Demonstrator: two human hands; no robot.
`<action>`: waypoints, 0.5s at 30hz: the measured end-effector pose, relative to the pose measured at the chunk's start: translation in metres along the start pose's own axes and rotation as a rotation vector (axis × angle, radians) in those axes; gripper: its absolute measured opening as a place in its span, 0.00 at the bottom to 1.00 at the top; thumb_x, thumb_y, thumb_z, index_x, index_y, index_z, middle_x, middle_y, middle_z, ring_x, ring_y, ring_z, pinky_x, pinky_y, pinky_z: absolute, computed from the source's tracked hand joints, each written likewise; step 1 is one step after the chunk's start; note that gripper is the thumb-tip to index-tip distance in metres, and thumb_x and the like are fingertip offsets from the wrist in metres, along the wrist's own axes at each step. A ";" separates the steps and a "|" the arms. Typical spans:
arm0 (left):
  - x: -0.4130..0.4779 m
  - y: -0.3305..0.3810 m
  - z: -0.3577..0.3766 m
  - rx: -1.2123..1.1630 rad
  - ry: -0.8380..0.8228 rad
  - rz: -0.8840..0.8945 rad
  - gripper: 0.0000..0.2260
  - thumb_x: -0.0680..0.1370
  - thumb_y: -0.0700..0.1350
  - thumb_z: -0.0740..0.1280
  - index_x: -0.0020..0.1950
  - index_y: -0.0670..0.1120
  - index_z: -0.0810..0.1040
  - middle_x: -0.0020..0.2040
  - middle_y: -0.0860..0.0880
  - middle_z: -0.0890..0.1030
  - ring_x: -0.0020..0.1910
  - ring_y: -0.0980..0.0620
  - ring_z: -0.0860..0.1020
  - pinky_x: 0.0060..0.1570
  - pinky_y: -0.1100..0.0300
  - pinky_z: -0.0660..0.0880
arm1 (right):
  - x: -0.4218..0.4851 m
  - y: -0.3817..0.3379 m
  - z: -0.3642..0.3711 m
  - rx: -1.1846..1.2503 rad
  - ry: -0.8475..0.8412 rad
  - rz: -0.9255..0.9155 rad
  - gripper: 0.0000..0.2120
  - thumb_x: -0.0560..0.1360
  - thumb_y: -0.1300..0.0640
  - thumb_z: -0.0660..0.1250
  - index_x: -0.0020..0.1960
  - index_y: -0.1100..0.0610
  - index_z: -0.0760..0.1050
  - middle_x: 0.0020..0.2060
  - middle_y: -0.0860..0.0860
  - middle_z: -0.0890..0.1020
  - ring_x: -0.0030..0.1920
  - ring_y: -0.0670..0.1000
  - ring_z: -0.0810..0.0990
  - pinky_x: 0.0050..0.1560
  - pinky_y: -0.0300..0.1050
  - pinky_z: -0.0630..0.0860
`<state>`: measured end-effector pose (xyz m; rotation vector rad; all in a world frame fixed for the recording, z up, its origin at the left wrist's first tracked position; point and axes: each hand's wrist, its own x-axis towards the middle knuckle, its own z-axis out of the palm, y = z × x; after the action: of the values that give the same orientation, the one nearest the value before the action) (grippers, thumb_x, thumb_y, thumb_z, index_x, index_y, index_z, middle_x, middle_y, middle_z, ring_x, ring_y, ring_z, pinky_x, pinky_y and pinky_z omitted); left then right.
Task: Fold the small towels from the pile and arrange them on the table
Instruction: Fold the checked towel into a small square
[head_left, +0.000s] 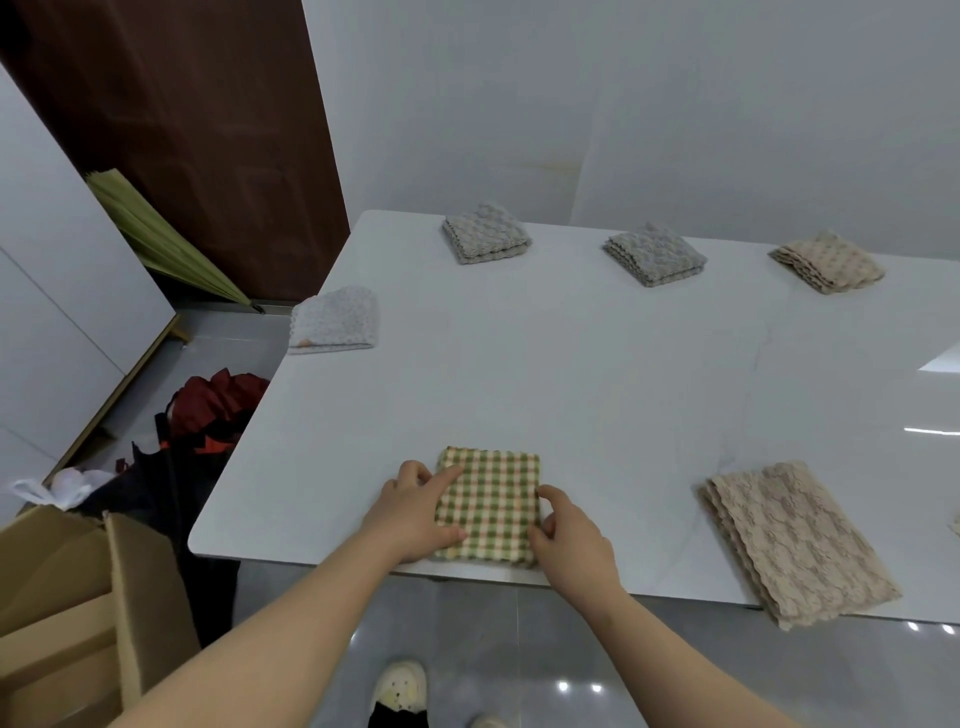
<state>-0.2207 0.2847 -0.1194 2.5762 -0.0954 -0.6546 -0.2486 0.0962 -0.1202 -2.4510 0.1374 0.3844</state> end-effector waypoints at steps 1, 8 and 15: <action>0.002 0.000 -0.001 0.005 -0.003 0.002 0.34 0.74 0.56 0.67 0.75 0.58 0.52 0.66 0.48 0.59 0.64 0.48 0.63 0.66 0.56 0.65 | 0.002 -0.001 0.000 0.004 0.003 0.007 0.21 0.76 0.57 0.58 0.69 0.49 0.63 0.41 0.46 0.72 0.46 0.49 0.75 0.54 0.48 0.72; 0.009 -0.004 -0.010 0.010 -0.025 0.020 0.34 0.73 0.56 0.67 0.75 0.59 0.53 0.65 0.49 0.60 0.63 0.49 0.65 0.63 0.56 0.68 | 0.007 -0.008 0.001 0.022 0.004 0.047 0.22 0.76 0.58 0.59 0.68 0.48 0.63 0.35 0.43 0.70 0.43 0.48 0.74 0.52 0.48 0.74; 0.015 -0.002 -0.016 0.003 -0.032 0.025 0.34 0.73 0.56 0.67 0.74 0.59 0.53 0.63 0.49 0.60 0.59 0.51 0.69 0.56 0.59 0.72 | 0.011 -0.014 0.000 0.037 0.031 0.086 0.21 0.76 0.59 0.59 0.68 0.49 0.64 0.31 0.44 0.70 0.38 0.46 0.73 0.50 0.46 0.72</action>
<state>-0.2004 0.2906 -0.1146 2.5632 -0.1391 -0.6872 -0.2357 0.1068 -0.1153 -2.4211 0.2607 0.3785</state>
